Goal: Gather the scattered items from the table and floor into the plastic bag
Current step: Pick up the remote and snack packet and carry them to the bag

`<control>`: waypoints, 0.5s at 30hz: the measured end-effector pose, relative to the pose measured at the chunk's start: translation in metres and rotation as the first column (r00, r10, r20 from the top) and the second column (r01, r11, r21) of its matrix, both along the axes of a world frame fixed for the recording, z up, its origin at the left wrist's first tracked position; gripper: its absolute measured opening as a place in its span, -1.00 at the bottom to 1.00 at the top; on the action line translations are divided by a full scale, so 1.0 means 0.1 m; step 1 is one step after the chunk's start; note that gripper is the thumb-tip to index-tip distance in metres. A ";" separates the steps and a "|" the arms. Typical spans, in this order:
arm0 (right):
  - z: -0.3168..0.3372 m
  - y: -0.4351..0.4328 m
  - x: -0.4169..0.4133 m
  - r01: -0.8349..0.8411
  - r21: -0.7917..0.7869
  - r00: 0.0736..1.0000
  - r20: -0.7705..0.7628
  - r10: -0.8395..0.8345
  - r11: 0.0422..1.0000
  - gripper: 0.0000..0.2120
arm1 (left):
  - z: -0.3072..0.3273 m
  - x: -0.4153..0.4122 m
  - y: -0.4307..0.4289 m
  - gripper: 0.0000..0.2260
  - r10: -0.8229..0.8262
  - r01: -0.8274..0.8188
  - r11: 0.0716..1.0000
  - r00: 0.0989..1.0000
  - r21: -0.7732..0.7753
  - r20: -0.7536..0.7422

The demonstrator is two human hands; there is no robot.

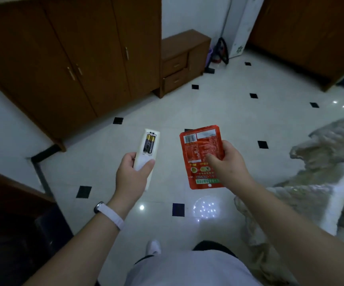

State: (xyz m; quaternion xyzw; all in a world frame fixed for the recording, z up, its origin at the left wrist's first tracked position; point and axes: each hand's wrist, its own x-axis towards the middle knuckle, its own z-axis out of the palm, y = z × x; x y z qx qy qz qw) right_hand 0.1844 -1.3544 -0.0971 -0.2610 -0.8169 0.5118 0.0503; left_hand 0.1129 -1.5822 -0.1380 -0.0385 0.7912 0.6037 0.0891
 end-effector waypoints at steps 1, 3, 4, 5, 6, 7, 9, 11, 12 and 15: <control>-0.01 0.03 -0.05 0.018 0.009 1.000 0.012 -0.018 1.000 -0.86 | -0.02 -0.12 0.04 -0.77 -0.025 0.025 1.000 1.000 -0.003 0.001; -0.02 0.14 -0.14 0.049 0.034 0.998 0.032 -0.050 0.998 -0.85 | -0.07 -0.33 0.14 -0.77 -0.059 0.059 0.998 0.998 0.000 0.009; -0.02 0.22 -0.20 0.068 0.047 0.997 0.037 -0.070 0.997 -0.86 | -0.11 -0.43 0.19 -0.77 -0.069 0.069 0.998 0.998 -0.001 0.016; -0.02 0.31 -0.26 0.095 0.059 0.995 0.038 -0.097 0.994 -0.86 | -0.14 -0.52 0.26 -0.77 -0.076 0.076 0.997 0.997 -0.005 0.026; -0.01 0.40 -0.33 0.125 0.065 0.991 0.033 -0.128 0.990 -0.86 | -0.17 -0.62 0.34 -0.78 -0.083 0.084 0.996 0.996 -0.009 0.037; -0.02 0.50 -0.41 0.151 0.069 0.988 0.028 -0.154 0.986 -0.86 | -0.20 -0.71 0.43 -0.78 -0.094 0.094 0.995 0.994 -0.010 0.047; -0.06 0.69 -0.57 0.187 0.069 0.982 0.022 -0.189 0.980 -0.86 | -0.23 -0.92 0.67 -0.78 -0.125 0.126 0.992 0.990 -0.016 0.060; -0.12 0.91 -0.76 0.213 0.052 0.977 0.011 -0.214 0.976 -0.87 | -0.22 -1.16 0.97 -0.78 -0.158 0.159 0.987 0.986 -0.024 0.052; -0.15 1.04 -0.86 0.226 0.036 0.974 0.003 -0.226 0.973 -0.86 | -0.20 -1.28 1.15 -0.77 -0.178 0.180 0.983 0.983 -0.027 0.042; -0.25 1.45 -1.18 0.272 -0.022 0.962 -0.018 -0.273 0.962 -0.84 | -0.13 -1.65 1.69 -0.80 -0.246 0.247 0.968 0.969 -0.044 0.025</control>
